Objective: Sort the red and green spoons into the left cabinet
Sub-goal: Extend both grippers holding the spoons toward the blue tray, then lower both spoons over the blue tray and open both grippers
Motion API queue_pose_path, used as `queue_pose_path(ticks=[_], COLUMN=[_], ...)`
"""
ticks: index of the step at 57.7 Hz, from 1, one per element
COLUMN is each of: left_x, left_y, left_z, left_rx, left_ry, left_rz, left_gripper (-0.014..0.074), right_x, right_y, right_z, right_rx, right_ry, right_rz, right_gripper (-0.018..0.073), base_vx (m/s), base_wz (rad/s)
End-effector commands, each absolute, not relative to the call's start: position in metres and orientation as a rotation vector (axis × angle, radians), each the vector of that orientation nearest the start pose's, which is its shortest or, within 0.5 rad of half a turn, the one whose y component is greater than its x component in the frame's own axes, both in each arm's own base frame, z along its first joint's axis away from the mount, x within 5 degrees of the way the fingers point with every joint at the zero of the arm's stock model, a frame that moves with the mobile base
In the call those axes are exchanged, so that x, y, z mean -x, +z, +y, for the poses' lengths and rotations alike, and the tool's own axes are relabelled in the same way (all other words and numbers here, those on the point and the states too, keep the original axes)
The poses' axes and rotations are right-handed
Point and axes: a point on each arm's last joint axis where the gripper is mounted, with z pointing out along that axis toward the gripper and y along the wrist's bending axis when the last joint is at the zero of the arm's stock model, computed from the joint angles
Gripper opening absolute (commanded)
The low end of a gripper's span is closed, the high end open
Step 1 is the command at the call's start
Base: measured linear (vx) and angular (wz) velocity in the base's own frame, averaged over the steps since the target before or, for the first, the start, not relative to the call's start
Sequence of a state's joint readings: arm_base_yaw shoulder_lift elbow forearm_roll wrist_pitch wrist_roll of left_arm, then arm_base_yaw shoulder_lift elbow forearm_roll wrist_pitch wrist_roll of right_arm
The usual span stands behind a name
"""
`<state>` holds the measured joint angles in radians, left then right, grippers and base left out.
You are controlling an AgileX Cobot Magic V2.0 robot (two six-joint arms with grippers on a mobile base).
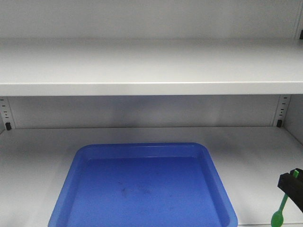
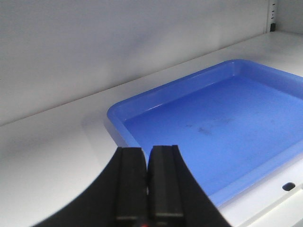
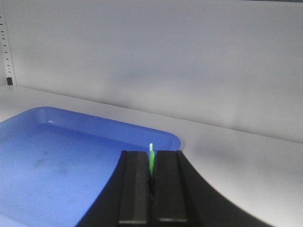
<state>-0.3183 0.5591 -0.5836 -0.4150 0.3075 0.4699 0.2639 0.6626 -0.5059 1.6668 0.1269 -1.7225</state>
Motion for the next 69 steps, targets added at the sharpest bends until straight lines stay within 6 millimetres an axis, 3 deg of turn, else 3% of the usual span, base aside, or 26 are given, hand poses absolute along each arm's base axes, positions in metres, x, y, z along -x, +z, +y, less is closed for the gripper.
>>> queue_pose_path(ticks=[1, 30, 40, 51, 69], left_x=[-0.108, -0.108, -0.117, -0.145, -0.185], left_y=[0.356, 0.357, 0.359, 0.365, 0.371], left_z=[-0.045, -0.045, -0.047, -0.06, -0.102], left_rx=[-0.372, -0.367, -0.354, -0.389, -0.514], left_ry=[-0.291, -0.291, -0.277, -0.288, -0.348], left_rz=[1.603, 1.597, 1.593, 1.644, 1.67], left_gripper=[0.0, 0.0, 0.0, 0.0, 0.0], right_x=[-0.133, -0.133, -0.135, -0.152, -0.199], right_y=[0.337, 0.337, 0.337, 0.349, 0.363], right_z=[0.05, 0.05, 0.051, 0.066, 0.09], right_rx=[0.359, 0.358, 0.374, 0.513, 0.606], right_ry=[0.287, 0.293, 0.285, 0.314, 0.431], right_rz=[1.559, 1.559, 1.56, 1.535, 1.555], right_gripper=[-0.0003, -0.0003, -0.0003, -0.0003, -0.0003], base_vx=[0.0, 0.0, 0.0, 0.0, 0.0], base_wz=[0.0, 0.0, 0.0, 0.0, 0.0])
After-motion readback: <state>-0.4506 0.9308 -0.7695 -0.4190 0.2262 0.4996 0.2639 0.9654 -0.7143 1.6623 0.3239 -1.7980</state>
